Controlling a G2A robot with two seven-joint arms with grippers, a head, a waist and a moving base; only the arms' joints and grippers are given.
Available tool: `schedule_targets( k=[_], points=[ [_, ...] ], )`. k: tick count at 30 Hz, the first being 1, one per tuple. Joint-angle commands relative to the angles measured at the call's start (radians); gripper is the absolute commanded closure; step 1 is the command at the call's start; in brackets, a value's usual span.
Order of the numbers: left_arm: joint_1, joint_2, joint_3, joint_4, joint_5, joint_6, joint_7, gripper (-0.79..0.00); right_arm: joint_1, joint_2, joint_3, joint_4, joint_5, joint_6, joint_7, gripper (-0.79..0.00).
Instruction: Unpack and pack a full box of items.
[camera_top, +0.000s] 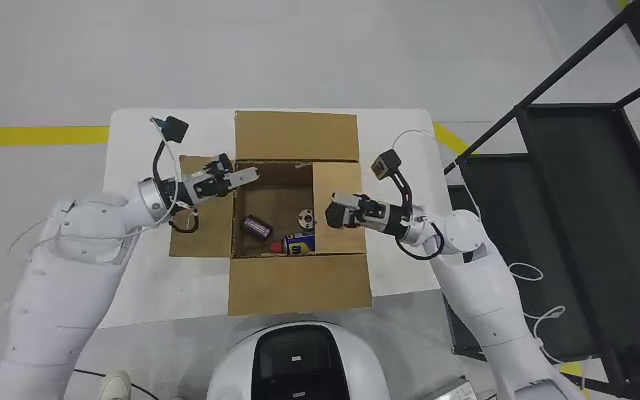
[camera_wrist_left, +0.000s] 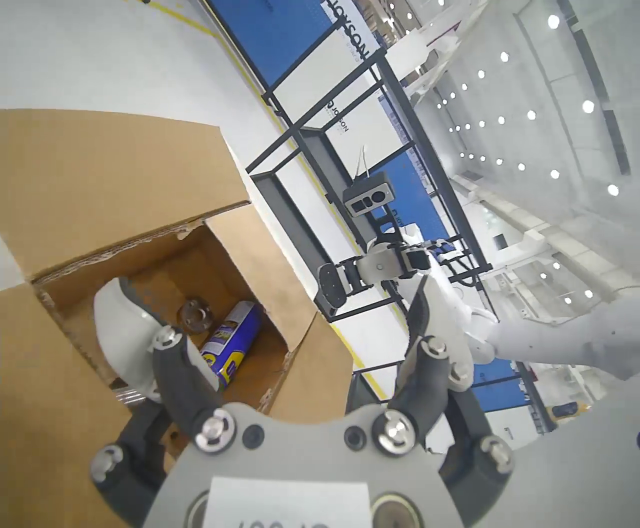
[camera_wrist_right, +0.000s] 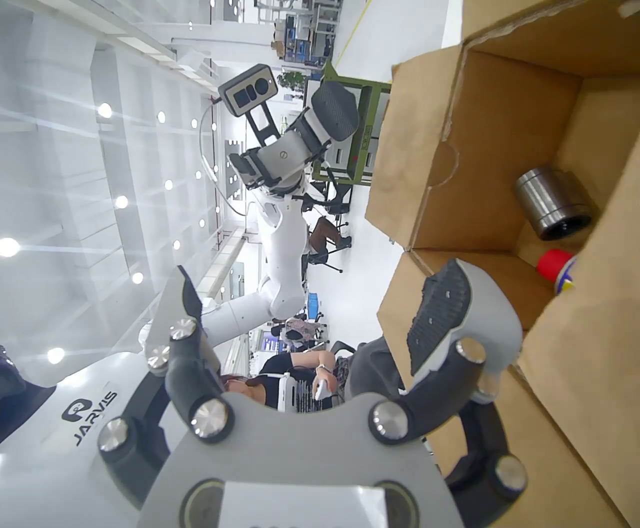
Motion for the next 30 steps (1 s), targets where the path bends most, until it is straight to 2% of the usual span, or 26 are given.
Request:
schedule_targets(
  k=[1, 5, 8, 23, 26, 30],
  points=[
    [-0.038, -0.014, 0.058, 0.033, -0.02, 0.033, 0.007, -0.785, -0.027, 0.006, 0.028, -0.016, -0.003, 0.006, -0.009, -0.785],
    [-0.094, -0.045, 0.167, 0.098, -0.004, 0.06, 0.055, -0.785, -0.057, 0.015, 0.061, -0.023, 0.011, 0.025, 0.006, -0.785],
    [-0.124, -0.063, 0.218, 0.147, 0.019, 0.067, 0.088, -0.785, -0.05, 0.019, 0.063, -0.013, 0.007, 0.052, 0.028, -0.785],
    [-0.121, -0.064, 0.219, 0.143, 0.02, 0.067, 0.092, -0.785, -0.052, 0.019, 0.062, -0.014, 0.004, 0.054, 0.024, -0.785],
    [-0.095, -0.066, 0.232, 0.089, 0.018, 0.075, 0.087, -0.785, -0.055, 0.019, 0.041, -0.021, 0.015, 0.08, 0.023, -0.785],
    [-0.113, -0.078, 0.261, 0.047, 0.03, 0.12, 0.091, -0.785, -0.036, 0.024, 0.035, 0.01, 0.045, 0.121, 0.077, -0.785]
  ],
)
